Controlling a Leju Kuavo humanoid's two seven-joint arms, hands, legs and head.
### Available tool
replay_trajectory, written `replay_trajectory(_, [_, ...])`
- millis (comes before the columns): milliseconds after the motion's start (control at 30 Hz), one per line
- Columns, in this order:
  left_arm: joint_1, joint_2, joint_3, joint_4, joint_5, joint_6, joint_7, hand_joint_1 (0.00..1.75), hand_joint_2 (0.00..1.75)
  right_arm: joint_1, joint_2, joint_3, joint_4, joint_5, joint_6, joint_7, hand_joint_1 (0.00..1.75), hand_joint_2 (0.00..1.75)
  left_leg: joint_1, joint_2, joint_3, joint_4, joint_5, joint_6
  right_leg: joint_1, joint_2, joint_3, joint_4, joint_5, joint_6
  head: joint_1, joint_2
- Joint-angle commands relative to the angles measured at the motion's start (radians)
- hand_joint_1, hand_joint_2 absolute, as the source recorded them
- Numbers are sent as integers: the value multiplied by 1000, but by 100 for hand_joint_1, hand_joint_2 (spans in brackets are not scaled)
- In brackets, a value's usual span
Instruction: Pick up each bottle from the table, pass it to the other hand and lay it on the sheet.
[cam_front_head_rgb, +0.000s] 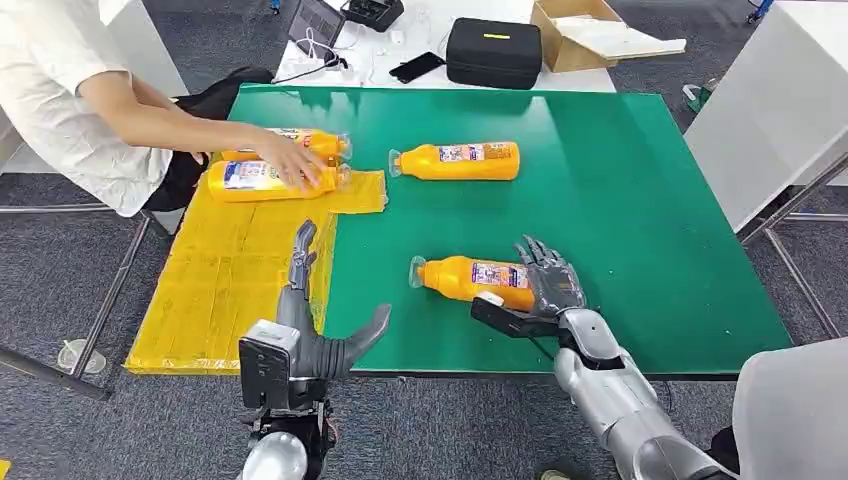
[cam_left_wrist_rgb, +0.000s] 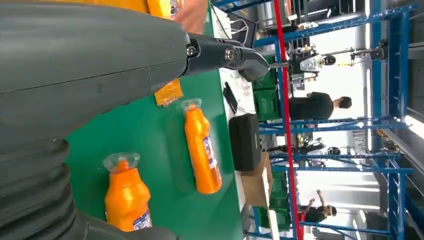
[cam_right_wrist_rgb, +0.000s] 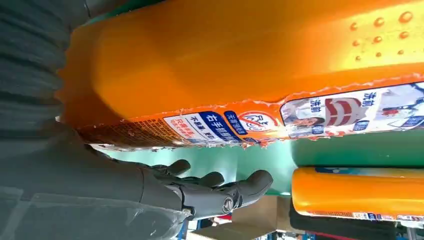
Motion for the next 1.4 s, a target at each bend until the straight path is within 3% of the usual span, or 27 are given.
replay_trajectory(33, [-21,20,-6,24,-14,0,22,0,175,-19,-14,63,55,63,32,94,0,175,0,0,4,-1,-1,0,0,-1,4,-1,-1,-2,0,0])
replay_trajectory(267, [-18,19,1,19,-24,2,31,0,175,-14,-19,54,39,22,193,142,0,175,0,0,6,-1,-1,1,0,-2,7,-1,-2,-2,0,0])
replay_trajectory(300, [-19,18,1,21,-24,1,31,0,175,-15,-19,46,46,4,206,133,148,175,0,-1,5,-1,-1,1,0,-2,5,-1,-1,-1,0,0])
replay_trajectory(333, [-24,17,-3,28,-23,1,31,0,175,-22,-23,45,74,-15,230,125,173,175,0,-1,5,-1,0,1,0,-2,5,-1,-1,-1,0,0])
replay_trajectory(533, [-44,15,-24,58,-17,-14,32,0,175,-19,-34,27,197,-109,289,67,175,175,0,-4,9,-2,0,1,1,-5,9,-3,-1,-2,1,0])
replay_trajectory(867, [-53,11,-26,68,11,-32,30,0,175,6,-37,-8,224,-176,283,55,175,175,1,-6,18,-3,-1,1,2,-7,19,-5,-3,-1,0,0])
replay_trajectory(1000, [-40,2,-11,57,69,-36,-11,0,175,45,-24,-85,130,-341,251,-167,175,175,1,-4,28,-2,-8,2,1,-5,19,-5,-10,-3,0,0])
replay_trajectory(1067, [-33,-2,3,57,142,-50,-8,0,175,98,-4,-112,0,-437,237,-276,175,175,1,-4,31,-2,-9,2,2,-4,22,-5,-10,-2,0,0])
replay_trajectory(1133, [-33,0,3,60,147,-49,-11,0,175,105,1,-106,-20,-439,238,-259,175,175,1,-2,30,-3,-9,2,2,-3,23,-7,-8,0,1,0])
replay_trajectory(1167, [-33,0,3,61,148,-49,-12,0,175,108,0,-104,-25,-439,238,-256,175,175,1,0,31,-3,-10,2,2,-1,32,-7,-8,0,1,0])
replay_trajectory(1400, [-34,0,2,61,148,-49,-12,0,175,110,-4,-104,-26,-439,238,-257,175,175,1,2,29,-2,-12,0,2,1,28,-5,-6,-3,0,0])
